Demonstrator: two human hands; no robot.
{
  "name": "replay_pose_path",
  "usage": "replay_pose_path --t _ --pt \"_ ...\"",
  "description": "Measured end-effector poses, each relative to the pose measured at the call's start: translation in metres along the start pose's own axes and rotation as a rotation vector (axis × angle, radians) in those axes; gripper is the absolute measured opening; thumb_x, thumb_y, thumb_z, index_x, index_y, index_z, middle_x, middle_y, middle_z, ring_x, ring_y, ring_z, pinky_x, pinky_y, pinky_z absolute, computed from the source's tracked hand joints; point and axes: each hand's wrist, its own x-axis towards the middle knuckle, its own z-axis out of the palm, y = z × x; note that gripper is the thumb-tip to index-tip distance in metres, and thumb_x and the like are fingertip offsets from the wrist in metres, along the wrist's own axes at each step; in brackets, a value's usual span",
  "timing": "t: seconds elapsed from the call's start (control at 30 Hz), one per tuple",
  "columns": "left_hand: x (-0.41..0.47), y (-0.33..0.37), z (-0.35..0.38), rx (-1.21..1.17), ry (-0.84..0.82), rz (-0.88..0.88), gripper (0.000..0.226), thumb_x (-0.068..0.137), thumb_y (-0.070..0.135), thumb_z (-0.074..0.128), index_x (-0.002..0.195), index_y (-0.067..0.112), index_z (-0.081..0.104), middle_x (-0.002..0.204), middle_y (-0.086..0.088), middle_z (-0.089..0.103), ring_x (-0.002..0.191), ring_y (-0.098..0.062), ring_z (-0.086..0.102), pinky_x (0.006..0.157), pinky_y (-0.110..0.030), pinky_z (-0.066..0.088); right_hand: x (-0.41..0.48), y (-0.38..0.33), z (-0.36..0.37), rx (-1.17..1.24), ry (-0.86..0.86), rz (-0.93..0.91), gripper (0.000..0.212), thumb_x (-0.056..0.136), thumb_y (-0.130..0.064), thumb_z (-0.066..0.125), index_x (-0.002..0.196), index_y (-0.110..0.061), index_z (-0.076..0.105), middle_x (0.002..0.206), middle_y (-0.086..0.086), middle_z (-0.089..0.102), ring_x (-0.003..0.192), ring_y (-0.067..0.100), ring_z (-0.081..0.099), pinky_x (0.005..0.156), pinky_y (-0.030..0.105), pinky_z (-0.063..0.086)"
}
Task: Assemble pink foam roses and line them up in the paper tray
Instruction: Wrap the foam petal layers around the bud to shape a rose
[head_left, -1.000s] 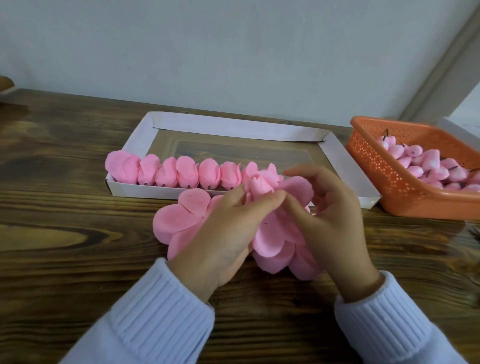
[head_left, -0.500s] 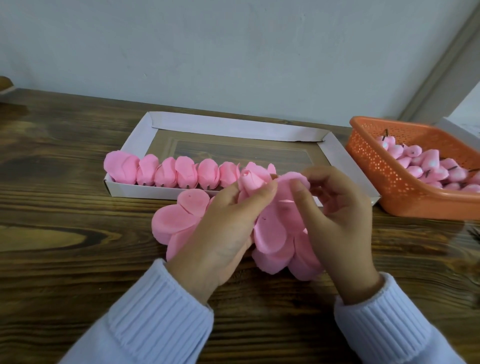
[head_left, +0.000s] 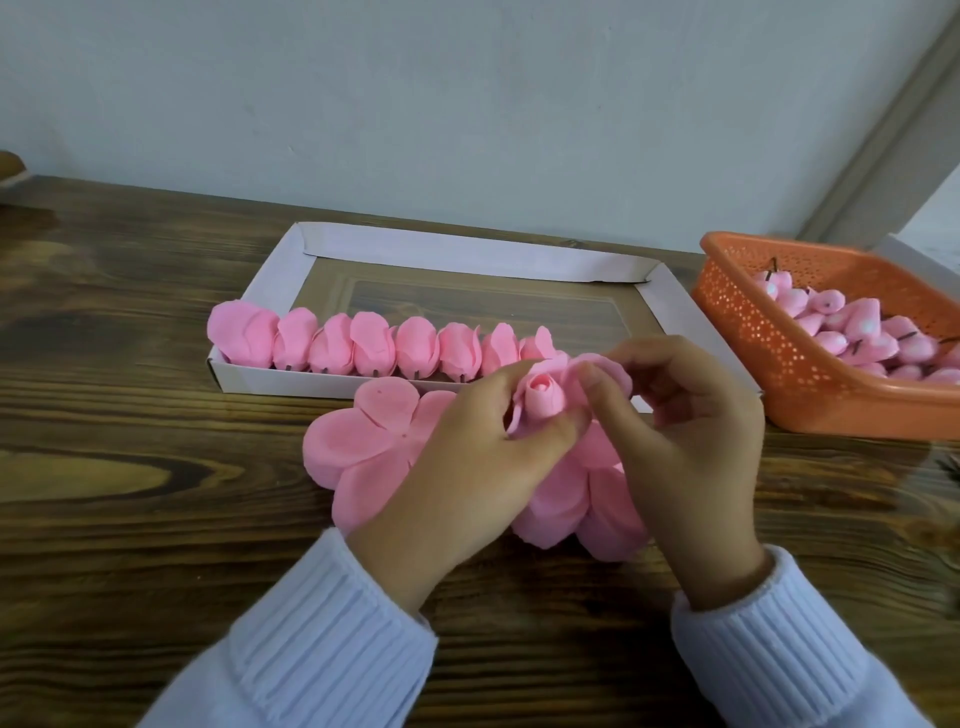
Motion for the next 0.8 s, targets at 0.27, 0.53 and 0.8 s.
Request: replay_pose_path --t 0.27,0.53,0.8 --pt "-0.0001 -0.0041 0.0018 0.104 0.031 0.074 0.023 0.088 0.027 0.068 0.111 0.03 0.067 0.096 0.019 0.072 0.092 0.007 0.064 0.074 -0.009 0.048 -0.0012 0.0002 0.0 0.005 0.016 0.053 0.01 0.082 -0.017 0.073 0.079 -0.019 0.063 0.072 -0.008 0.064 0.066 0.011 0.061 0.062 0.019 0.049" --pt "0.001 -0.0029 0.0014 0.058 0.042 0.068 0.014 0.091 0.025 0.065 0.105 0.027 0.069 0.093 0.013 0.073 0.09 0.001 0.067 0.081 -0.024 0.056 -0.0008 -0.0019 0.001 0.124 -0.057 -0.003 0.007 0.087 -0.023 0.063 0.089 -0.029 0.064 0.084 -0.015 0.067 0.078 0.01 0.065 0.07 0.026 0.052" --pt "0.0021 -0.0023 0.0007 -0.324 0.178 -0.108 0.023 0.082 0.036 0.066 0.099 0.023 0.073 0.105 -0.014 0.071 0.106 -0.031 0.066 0.098 -0.056 0.048 -0.001 0.0001 0.0029 0.247 -0.121 0.15 0.013 0.083 -0.019 0.055 0.094 -0.023 0.059 0.091 -0.018 0.064 0.089 0.003 0.062 0.079 0.017 0.046"
